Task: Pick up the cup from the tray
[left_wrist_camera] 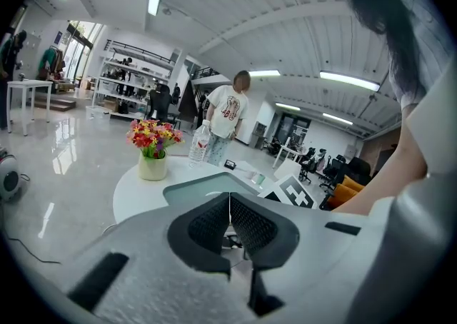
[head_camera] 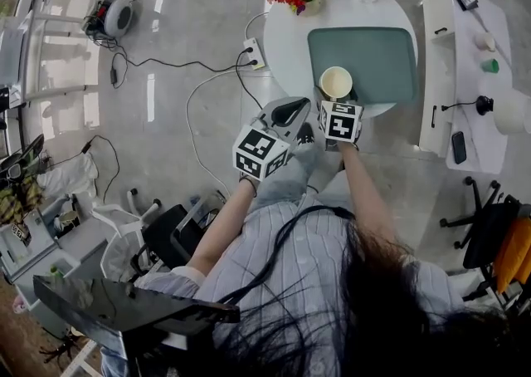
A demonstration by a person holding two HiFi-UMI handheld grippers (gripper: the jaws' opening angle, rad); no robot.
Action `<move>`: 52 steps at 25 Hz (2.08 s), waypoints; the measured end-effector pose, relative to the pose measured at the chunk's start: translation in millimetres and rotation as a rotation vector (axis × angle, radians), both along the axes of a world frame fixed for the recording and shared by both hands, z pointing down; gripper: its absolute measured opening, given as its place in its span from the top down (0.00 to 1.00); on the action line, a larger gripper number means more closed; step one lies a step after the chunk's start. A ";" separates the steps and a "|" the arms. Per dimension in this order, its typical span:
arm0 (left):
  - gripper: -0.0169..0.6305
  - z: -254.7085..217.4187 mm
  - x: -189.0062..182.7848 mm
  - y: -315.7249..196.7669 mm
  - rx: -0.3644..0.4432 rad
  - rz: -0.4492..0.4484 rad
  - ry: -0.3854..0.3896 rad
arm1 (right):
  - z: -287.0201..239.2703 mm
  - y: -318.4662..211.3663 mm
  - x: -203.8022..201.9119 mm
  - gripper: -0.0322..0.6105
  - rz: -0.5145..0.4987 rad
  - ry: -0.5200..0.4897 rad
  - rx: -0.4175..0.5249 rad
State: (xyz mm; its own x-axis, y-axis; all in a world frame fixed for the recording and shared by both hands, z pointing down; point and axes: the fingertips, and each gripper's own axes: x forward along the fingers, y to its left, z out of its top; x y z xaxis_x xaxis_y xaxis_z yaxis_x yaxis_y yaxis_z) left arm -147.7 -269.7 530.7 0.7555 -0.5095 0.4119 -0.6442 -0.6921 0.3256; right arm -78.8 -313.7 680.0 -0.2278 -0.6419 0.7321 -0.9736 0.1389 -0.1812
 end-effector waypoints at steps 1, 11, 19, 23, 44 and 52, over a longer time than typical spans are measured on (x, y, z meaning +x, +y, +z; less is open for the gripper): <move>0.95 1.1 -0.2 0.5 -0.003 0.000 0.000 | 1.8 -1.0 0.1 0.33 0.006 0.006 0.000; 0.95 7.2 -13.2 5.0 -0.024 -0.014 -0.032 | 4.1 -20.1 3.5 0.33 0.058 0.012 0.062; 0.95 9.9 -17.3 8.3 -0.030 -0.028 -0.040 | 4.1 -24.1 5.8 0.33 -0.028 0.035 0.053; 0.95 8.6 -17.7 9.5 -0.028 -0.030 -0.038 | 2.6 -21.1 5.4 0.33 -0.076 0.020 0.061; 0.95 1.5 -1.1 29.1 -0.015 -0.079 -0.041 | -78.0 -1.7 20.6 0.33 -0.164 -0.146 0.146; 0.95 -5.2 23.9 37.3 0.003 -0.127 -0.032 | -117.4 25.7 46.2 0.33 -0.217 -0.193 0.144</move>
State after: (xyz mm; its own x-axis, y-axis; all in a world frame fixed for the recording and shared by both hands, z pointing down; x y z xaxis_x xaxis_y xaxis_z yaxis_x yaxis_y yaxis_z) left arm -123.8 -232.4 525.5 0.6713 -0.6015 0.4331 -0.7368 -0.6050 0.3018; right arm -32.5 -288.0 562.7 -0.4970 -0.6570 0.5669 -0.8678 0.3776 -0.3232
